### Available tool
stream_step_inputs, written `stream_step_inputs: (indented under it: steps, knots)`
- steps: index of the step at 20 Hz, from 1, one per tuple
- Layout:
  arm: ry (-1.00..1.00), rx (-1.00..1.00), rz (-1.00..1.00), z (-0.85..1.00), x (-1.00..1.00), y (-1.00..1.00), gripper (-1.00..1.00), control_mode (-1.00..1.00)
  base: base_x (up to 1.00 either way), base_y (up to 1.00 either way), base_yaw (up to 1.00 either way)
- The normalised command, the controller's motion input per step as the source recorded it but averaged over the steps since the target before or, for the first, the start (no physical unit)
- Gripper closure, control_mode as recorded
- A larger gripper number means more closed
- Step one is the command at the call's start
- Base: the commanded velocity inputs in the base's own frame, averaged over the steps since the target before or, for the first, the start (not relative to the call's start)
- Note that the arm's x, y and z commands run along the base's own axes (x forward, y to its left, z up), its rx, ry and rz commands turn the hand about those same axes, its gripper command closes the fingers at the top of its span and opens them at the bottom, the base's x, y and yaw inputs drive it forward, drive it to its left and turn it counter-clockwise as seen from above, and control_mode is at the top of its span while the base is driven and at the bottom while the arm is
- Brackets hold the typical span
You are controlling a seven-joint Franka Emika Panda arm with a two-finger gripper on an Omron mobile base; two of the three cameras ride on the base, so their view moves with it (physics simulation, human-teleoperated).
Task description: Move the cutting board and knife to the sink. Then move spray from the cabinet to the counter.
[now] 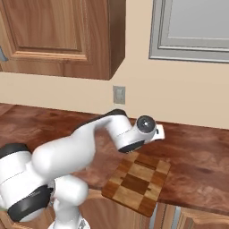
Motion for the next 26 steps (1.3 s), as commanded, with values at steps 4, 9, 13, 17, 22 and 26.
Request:
stream_step_inputs:
  steps: [4,9,13,17,22,26]
  knots:
    - [0.0,0.0,-0.01,1.0,-1.0,-0.32,-1.0,-1.0,0.0,0.0,0.0]
    - [0.0,0.02,-0.16,0.94,-1.0,-0.19,-1.0,-1.0,0.0,0.0,0.0]
    - [0.04,0.07,-0.27,0.95,-1.0,-0.11,-1.0,-1.0,0.0,0.0,0.0]
    - [0.14,0.1,-0.27,0.51,-1.0,-0.06,-1.0,-1.0,0.0,0.0,0.0]
    - [0.06,0.16,-0.2,-0.04,-0.99,-0.01,-1.0,-1.0,0.0,0.0,0.0]
    - [-0.03,0.21,-0.06,-0.22,-0.92,0.0,-1.0,-1.0,0.0,0.0,0.0]
